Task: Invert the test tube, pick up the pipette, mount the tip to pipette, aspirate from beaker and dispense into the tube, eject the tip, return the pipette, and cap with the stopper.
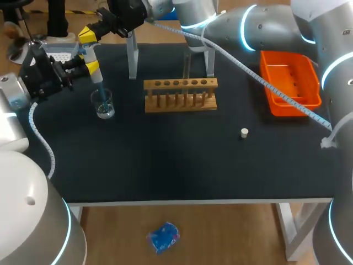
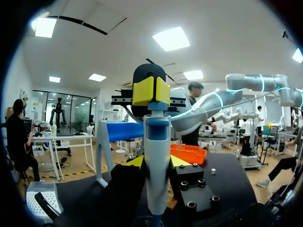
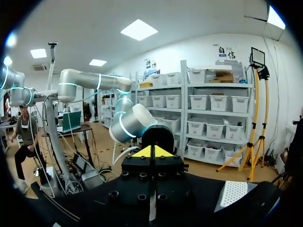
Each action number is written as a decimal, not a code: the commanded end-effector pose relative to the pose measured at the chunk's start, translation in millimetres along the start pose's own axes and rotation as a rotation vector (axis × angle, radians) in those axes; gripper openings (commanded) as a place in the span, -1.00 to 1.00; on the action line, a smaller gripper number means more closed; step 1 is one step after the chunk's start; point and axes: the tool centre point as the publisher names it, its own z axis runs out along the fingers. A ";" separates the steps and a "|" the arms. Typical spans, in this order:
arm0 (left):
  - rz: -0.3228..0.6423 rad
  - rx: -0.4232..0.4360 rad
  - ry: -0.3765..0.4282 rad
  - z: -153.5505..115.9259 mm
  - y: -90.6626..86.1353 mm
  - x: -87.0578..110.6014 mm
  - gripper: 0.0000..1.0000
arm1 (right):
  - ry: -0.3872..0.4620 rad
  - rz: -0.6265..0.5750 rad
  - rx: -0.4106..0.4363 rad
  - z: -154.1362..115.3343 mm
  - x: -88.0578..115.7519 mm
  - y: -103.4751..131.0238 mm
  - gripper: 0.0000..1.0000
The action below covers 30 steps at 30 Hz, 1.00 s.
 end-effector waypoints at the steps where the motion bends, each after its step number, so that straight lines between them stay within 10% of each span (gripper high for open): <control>1: 0.001 0.001 -0.002 -0.1 -4.9 0.0 -1.00 | 0.007 0.001 -0.005 -0.4 -1.4 -8.5 -1.00; 30: 0.001 0.001 -0.002 -0.1 -4.9 0.0 -1.00 | 0.000 -0.054 0.033 2.3 -0.8 22.1 -1.00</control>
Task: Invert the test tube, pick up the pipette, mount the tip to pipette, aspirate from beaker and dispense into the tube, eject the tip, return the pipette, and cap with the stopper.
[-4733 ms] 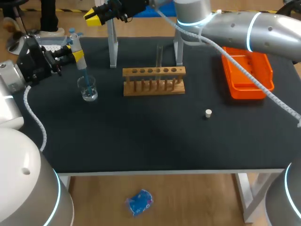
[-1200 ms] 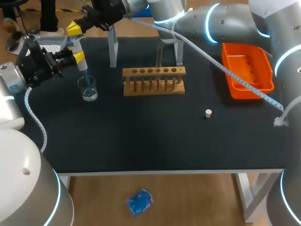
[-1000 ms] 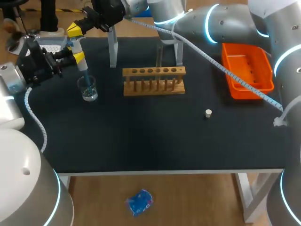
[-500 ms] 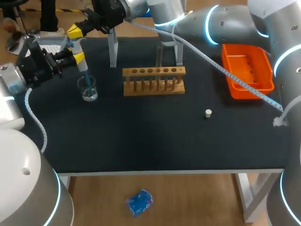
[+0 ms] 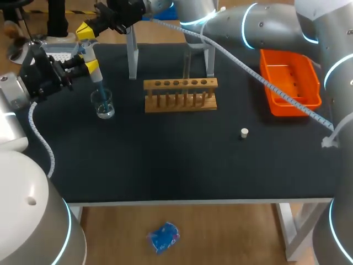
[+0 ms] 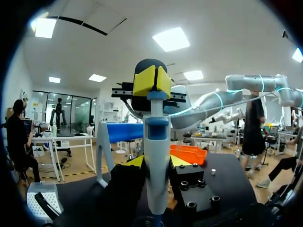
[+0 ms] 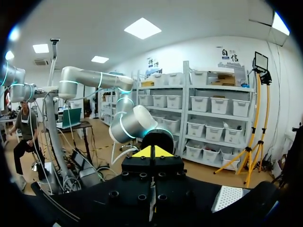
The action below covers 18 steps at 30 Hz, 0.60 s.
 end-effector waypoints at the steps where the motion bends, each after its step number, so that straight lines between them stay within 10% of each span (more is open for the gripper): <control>1: -0.001 -0.002 -0.001 0.3 -2.6 0.8 -1.00 | -0.003 -0.009 0.015 0.7 0.3 6.7 -1.00; 12: -0.001 -0.002 -0.001 0.3 -2.6 0.8 -1.00 | -0.013 -0.058 0.016 5.8 -0.1 18.5 -1.00; 14: -0.001 -0.002 -0.001 0.3 -2.6 0.8 -1.00 | -0.011 -0.061 0.018 8.7 0.8 19.2 0.00; 15: -0.001 -0.002 -0.001 0.3 -2.6 0.8 -1.00 | -0.019 -0.058 0.036 9.2 1.6 19.5 1.00; 18: -0.001 -0.002 -0.001 0.3 -2.6 0.8 -1.00 | -0.060 -0.045 0.066 3.6 7.8 20.9 1.00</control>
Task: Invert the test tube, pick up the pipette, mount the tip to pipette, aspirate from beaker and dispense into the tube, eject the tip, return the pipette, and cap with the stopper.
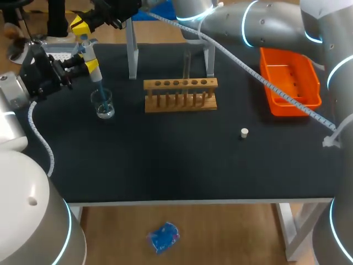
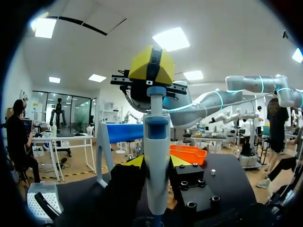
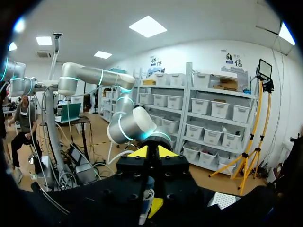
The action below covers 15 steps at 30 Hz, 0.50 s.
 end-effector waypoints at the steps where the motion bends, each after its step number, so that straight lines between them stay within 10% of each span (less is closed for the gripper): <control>1: 0.000 -0.001 -0.002 0.4 -0.9 0.7 -1.00 | -0.065 0.026 0.057 -8.3 14.3 8.4 1.00; 15: 0.000 -0.001 -0.002 0.4 -0.9 0.7 -1.00 | -0.286 0.082 0.115 -68.6 67.8 13.2 1.00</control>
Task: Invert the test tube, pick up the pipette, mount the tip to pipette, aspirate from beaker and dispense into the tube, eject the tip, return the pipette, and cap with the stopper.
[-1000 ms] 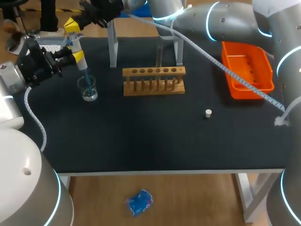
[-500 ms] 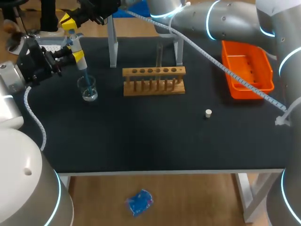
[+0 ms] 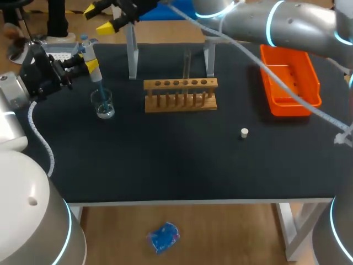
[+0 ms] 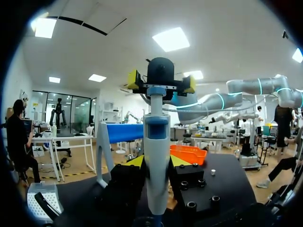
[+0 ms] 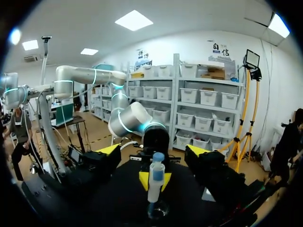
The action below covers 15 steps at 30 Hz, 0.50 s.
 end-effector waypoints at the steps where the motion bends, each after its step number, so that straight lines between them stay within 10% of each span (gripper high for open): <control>1: 0.000 -0.001 -0.002 0.4 -0.8 0.7 -1.00 | -0.211 0.007 0.039 -18.9 49.6 4.8 1.00; 5: 0.000 -0.001 -0.002 0.4 -0.8 0.7 -1.00 | -0.349 -0.001 0.052 -41.5 66.5 -3.0 1.00; 15: 0.000 -0.001 -0.002 0.4 -0.8 0.7 -1.00 | -0.349 -0.001 0.052 -41.5 66.5 -3.0 1.00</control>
